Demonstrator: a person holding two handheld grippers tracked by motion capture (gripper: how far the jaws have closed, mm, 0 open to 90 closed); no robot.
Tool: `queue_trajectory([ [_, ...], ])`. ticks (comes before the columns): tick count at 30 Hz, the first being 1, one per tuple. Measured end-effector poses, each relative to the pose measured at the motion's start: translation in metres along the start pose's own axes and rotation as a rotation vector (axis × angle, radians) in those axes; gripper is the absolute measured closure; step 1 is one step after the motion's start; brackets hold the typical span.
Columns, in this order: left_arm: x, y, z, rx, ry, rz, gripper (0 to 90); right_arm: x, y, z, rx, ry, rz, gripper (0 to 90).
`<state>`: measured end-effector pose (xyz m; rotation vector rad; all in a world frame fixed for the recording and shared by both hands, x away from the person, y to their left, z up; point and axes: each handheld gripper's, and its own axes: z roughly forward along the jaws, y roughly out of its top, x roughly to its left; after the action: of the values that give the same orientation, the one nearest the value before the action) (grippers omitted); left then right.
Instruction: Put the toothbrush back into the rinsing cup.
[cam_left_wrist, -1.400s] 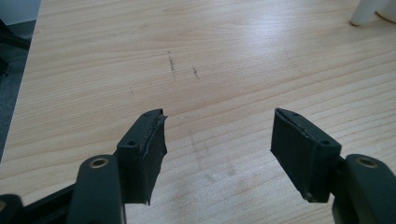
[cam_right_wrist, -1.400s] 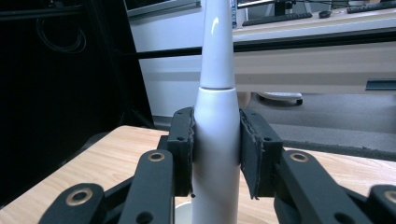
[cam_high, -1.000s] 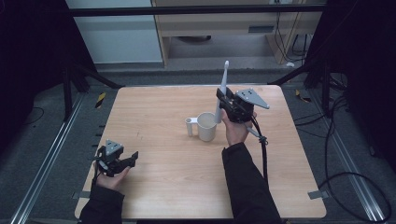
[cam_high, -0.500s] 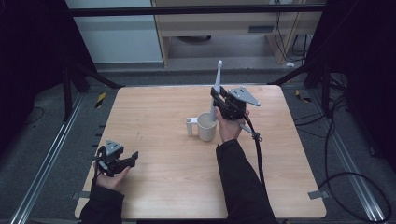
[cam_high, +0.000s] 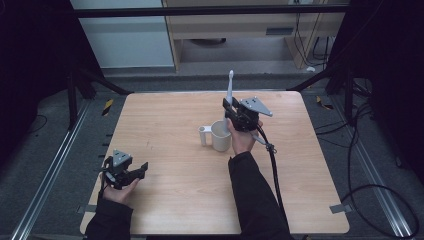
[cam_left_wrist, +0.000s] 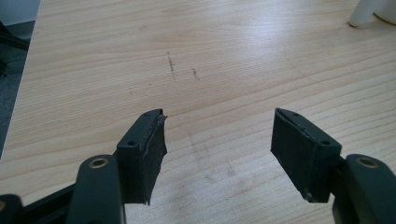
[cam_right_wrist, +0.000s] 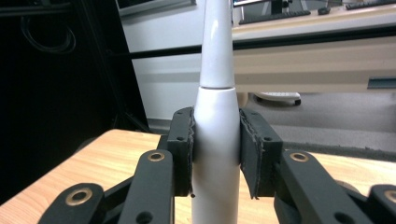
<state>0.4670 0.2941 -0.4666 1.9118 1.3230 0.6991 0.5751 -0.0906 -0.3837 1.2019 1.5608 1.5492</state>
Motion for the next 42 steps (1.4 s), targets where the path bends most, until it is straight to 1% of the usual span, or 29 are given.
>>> queue_trajectory([
  [7,0.000,0.000,0.000,-0.001,0.002,0.001,34.3,0.000,-0.010,0.002,0.029,-0.004,-0.002,67.4],
  [9,0.000,0.000,0.000,-0.001,0.002,0.001,34.3,0.001,-0.012,0.004,0.039,-0.010,-0.020,67.3],
  [13,0.000,0.000,0.000,-0.001,0.002,0.001,34.3,0.004,-0.016,0.007,0.063,-0.013,-0.039,67.3],
  [21,0.000,0.000,0.000,-0.001,0.002,0.002,34.4,0.004,-0.022,0.010,0.104,-0.024,-0.041,67.3],
  [24,0.000,0.000,0.000,-0.002,0.002,0.003,34.4,0.003,-0.024,0.011,0.125,-0.018,-0.042,67.2],
  [26,0.000,0.000,0.000,-0.003,0.002,0.002,34.4,0.003,-0.025,0.012,0.145,-0.018,-0.039,67.2],
  [29,-0.001,0.000,0.000,-0.003,0.002,0.004,34.4,0.002,-0.027,0.011,0.153,-0.012,-0.030,67.2],
  [31,-0.001,0.000,0.000,-0.002,0.002,0.005,34.4,0.001,-0.029,0.011,0.166,-0.017,-0.020,67.2],
  [36,-0.001,0.000,0.000,-0.001,0.002,0.005,34.4,-0.003,-0.033,0.009,0.189,-0.019,-0.021,67.1],
  [39,-0.001,0.000,0.000,-0.001,0.002,0.006,34.4,-0.003,-0.034,0.009,0.211,-0.023,-0.033,67.0],
  [42,-0.001,0.000,0.000,0.000,0.001,0.007,34.4,-0.003,-0.035,0.009,0.222,-0.024,-0.037,66.9],
])
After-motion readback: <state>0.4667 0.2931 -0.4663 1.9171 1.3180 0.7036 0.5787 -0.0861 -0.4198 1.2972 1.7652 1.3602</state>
